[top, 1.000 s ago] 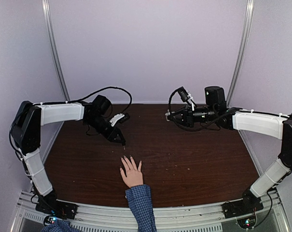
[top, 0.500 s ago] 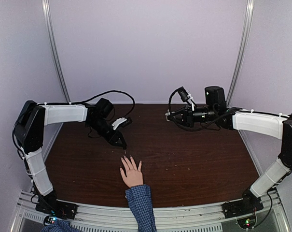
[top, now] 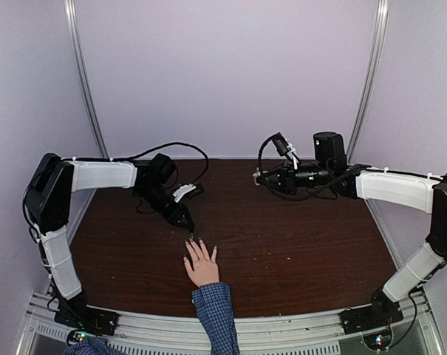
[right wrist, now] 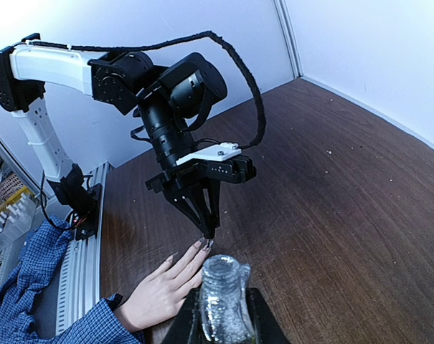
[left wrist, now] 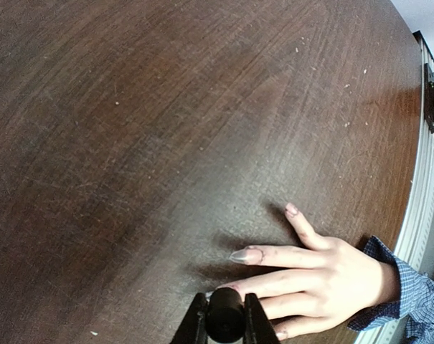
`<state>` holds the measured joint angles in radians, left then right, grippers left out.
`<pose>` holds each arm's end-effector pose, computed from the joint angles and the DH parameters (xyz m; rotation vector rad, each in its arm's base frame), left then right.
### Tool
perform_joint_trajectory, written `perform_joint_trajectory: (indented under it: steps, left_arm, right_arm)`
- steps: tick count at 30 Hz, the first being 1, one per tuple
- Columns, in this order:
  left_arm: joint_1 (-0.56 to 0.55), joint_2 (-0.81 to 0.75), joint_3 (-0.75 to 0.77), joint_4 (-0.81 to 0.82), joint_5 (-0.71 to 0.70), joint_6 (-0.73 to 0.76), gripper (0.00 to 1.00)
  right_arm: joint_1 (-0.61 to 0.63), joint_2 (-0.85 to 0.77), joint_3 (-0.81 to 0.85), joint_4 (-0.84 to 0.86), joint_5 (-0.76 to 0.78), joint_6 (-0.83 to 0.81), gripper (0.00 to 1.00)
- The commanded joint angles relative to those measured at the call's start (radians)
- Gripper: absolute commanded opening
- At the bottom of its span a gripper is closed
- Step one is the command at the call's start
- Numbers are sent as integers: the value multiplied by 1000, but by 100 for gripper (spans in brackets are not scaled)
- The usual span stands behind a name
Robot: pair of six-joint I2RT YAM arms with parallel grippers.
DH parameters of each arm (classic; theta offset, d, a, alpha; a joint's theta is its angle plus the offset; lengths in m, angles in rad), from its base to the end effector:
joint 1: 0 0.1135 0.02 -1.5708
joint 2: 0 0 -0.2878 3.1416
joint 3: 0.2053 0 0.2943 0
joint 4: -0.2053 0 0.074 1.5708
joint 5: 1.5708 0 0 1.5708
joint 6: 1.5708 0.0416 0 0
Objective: Paint the nails
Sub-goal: Paint the nail with the hand.
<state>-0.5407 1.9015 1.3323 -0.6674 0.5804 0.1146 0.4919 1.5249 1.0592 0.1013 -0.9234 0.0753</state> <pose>0.3519 -0.2379 0.1782 1.0344 2.6051 -0.9169 0.3226 0.2105 0.2899 -1.0183 1.7046 1.2593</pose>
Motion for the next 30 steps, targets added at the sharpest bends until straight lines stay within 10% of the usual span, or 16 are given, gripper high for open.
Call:
perform_joint_trajectory:
  steps: [1, 30]
  left_arm:
    - [-4, 18, 5, -8, -4, 12, 0]
    - [-4, 47, 31, -36, -56, 12, 0]
  right_arm:
    - [-10, -6, -10, 15, -9, -5, 0]
    - [-10, 0, -5, 23, -13, 1, 0]
